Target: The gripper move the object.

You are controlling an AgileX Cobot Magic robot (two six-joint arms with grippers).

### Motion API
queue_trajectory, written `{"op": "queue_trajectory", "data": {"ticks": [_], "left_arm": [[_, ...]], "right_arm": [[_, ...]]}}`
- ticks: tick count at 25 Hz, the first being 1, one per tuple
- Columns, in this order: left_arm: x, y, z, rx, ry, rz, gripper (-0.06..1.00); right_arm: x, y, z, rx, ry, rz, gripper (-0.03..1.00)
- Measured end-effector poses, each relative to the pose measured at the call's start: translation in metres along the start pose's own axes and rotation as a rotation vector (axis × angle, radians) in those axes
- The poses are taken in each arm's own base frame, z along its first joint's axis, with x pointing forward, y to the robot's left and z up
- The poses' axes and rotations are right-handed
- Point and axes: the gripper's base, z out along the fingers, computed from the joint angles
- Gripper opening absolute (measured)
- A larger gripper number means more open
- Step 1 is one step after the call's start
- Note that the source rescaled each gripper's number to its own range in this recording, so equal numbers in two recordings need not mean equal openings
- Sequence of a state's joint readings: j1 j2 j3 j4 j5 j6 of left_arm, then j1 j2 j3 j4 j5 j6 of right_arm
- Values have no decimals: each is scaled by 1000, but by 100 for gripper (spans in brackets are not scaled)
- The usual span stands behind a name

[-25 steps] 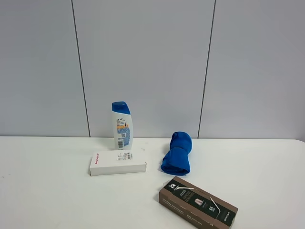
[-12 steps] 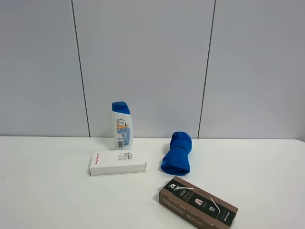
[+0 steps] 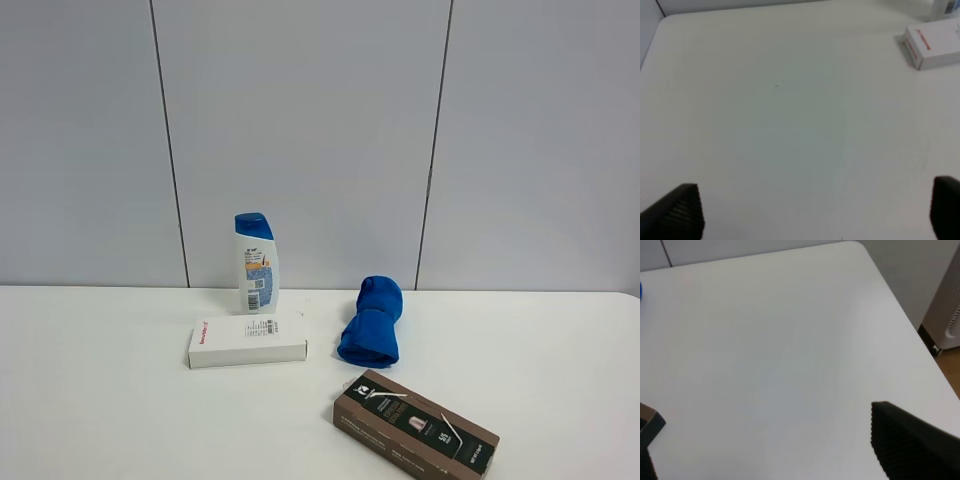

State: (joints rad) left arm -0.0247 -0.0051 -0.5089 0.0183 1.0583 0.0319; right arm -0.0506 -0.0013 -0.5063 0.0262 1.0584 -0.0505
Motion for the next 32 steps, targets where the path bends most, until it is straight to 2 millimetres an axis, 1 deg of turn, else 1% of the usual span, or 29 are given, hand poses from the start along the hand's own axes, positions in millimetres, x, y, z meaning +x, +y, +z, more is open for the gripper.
{"op": "queue_trajectory", "data": {"ticks": [8,32], "left_arm": [[0,0,0,0,0,0,100],[0,0,0,0,0,0,100]], "right_arm": [[0,0,0,41,1,21,62],[0,0,0,45,1,31,62]]}}
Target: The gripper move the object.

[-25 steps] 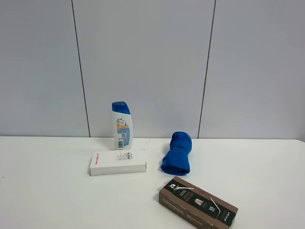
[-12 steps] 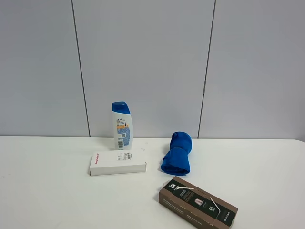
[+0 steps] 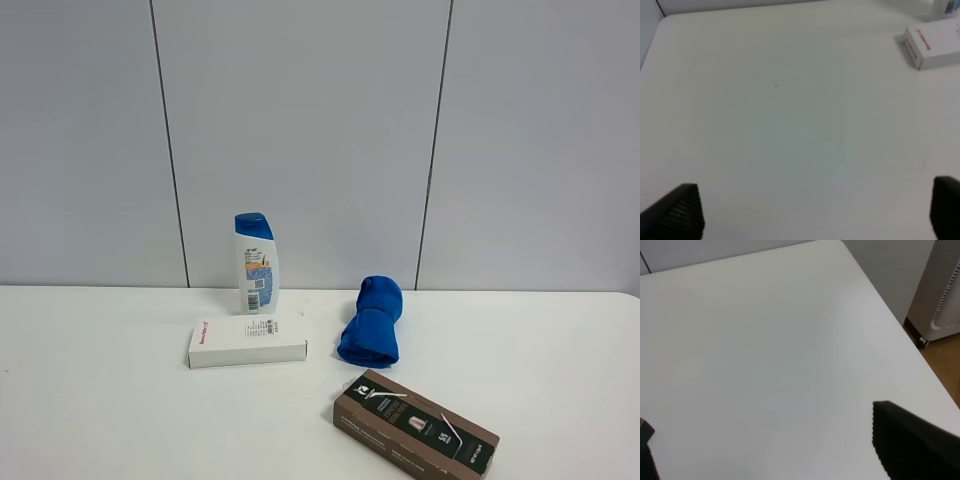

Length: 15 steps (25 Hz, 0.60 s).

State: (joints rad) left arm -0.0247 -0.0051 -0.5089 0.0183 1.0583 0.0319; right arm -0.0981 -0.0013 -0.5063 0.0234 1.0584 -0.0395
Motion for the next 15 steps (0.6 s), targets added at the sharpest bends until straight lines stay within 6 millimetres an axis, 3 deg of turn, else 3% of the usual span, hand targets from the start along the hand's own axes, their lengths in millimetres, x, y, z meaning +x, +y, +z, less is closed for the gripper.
{"op": "queue_trajectory", "data": {"ticks": [15], "left_arm": [[0,0,0,0,0,0,100]], "right_arm": [[0,0,0,0,0,0,62]]}}
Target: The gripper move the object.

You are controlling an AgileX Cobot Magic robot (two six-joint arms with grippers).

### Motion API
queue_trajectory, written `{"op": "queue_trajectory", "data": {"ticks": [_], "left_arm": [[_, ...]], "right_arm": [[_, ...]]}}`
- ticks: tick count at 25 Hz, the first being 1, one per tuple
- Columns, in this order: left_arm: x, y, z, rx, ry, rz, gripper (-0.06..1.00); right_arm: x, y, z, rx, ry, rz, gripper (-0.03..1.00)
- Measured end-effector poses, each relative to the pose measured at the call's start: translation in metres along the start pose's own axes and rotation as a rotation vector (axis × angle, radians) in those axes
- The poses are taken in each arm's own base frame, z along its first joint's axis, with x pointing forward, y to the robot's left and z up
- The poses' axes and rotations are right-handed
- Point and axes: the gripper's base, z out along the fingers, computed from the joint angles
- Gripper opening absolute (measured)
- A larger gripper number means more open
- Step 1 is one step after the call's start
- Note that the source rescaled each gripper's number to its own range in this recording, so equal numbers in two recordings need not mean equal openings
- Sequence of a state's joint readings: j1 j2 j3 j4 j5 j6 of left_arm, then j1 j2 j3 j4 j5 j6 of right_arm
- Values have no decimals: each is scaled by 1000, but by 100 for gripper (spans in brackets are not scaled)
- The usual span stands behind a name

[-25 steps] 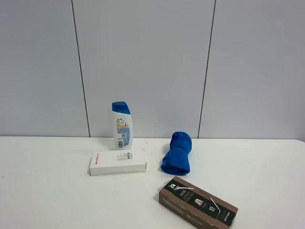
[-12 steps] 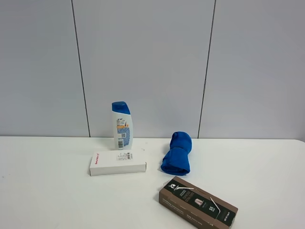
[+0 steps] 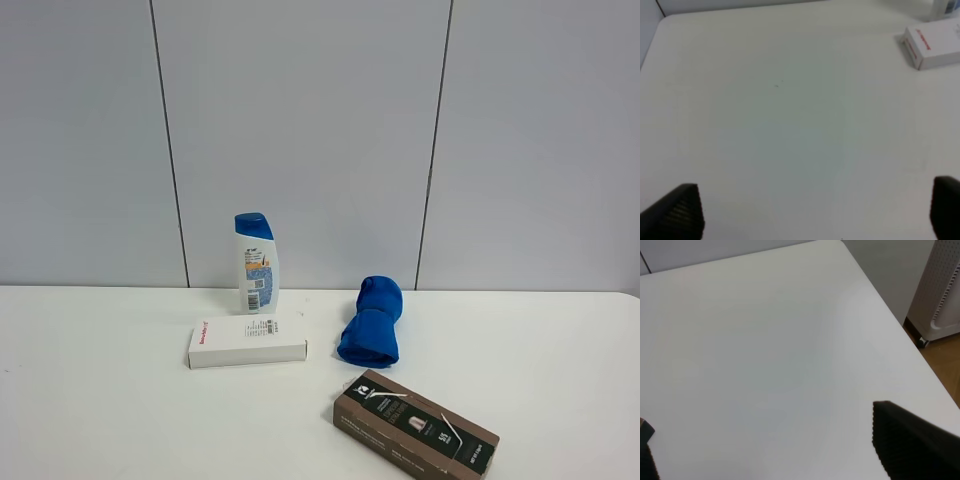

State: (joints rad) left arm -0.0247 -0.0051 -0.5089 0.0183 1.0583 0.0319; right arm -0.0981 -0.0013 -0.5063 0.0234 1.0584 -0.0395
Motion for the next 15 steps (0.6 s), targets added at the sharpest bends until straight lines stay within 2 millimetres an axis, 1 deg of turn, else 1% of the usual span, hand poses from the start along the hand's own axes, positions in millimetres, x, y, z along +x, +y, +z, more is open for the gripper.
{"op": "queue_trajectory", "data": {"ticks": [15], "left_arm": [[0,0,0,0,0,0,100]], "right_arm": [[0,0,0,0,0,0,62]]}}
